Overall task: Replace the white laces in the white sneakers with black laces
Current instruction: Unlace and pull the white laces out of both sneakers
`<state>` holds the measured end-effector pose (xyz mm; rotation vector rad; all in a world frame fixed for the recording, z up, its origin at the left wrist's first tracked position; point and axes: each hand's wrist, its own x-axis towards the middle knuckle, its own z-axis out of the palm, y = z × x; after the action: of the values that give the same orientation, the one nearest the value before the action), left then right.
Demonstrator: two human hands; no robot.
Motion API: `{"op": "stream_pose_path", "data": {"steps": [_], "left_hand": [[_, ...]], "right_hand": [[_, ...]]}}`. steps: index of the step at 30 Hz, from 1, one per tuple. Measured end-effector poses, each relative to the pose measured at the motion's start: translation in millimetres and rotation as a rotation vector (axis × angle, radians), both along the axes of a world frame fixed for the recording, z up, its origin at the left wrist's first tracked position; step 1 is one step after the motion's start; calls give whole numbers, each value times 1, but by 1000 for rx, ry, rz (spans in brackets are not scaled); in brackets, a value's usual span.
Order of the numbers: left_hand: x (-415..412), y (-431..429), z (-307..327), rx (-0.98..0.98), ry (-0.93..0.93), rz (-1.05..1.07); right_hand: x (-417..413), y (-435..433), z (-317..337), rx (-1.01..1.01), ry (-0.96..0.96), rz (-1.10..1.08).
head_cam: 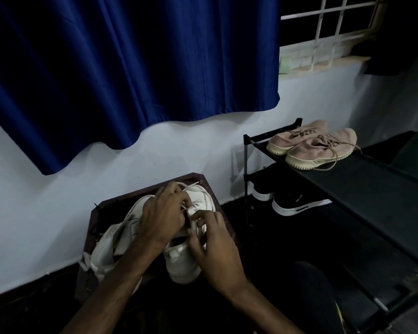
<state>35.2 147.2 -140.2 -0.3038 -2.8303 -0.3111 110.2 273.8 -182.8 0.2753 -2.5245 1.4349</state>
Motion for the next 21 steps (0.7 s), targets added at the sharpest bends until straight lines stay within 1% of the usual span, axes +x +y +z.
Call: {"op": "stream_pose_path", "data": {"steps": [4,5,6,9,11,12,13,14,16,18,19,21], "left_hand": [[2,1,1,-90,17,47],[2,0,2,-72,38,67],[3,-1,4,-15,64,95],[-2,-6,19,267,186,251],[-7,-13,24,426,167,384],[-9,-18,23,451,119,415],[-10,-23,19,421,65,400],[-9,-27,15,354,9,339],[-4,-30,12,226,-46,106],[0,-21,20,101,-54,-100],[2,-16,24,29,-63,-153],[0,-7,27,-101,-105,-183]], "right_hand": [[-3,6,0,70,-5,70],[-4,6,-1,90,-4,70],[-4,6,-2,109,-1,64],[-4,4,-3,167,-16,39],[-4,3,-2,170,-19,37],[-3,2,-2,166,-19,38],[-3,2,-1,167,-24,42],[-2,2,-1,172,-30,48],[-1,1,0,189,-34,55],[-1,0,-1,190,-24,58],[-1,-1,-1,190,-21,60],[0,-1,-2,197,-20,69]]}}
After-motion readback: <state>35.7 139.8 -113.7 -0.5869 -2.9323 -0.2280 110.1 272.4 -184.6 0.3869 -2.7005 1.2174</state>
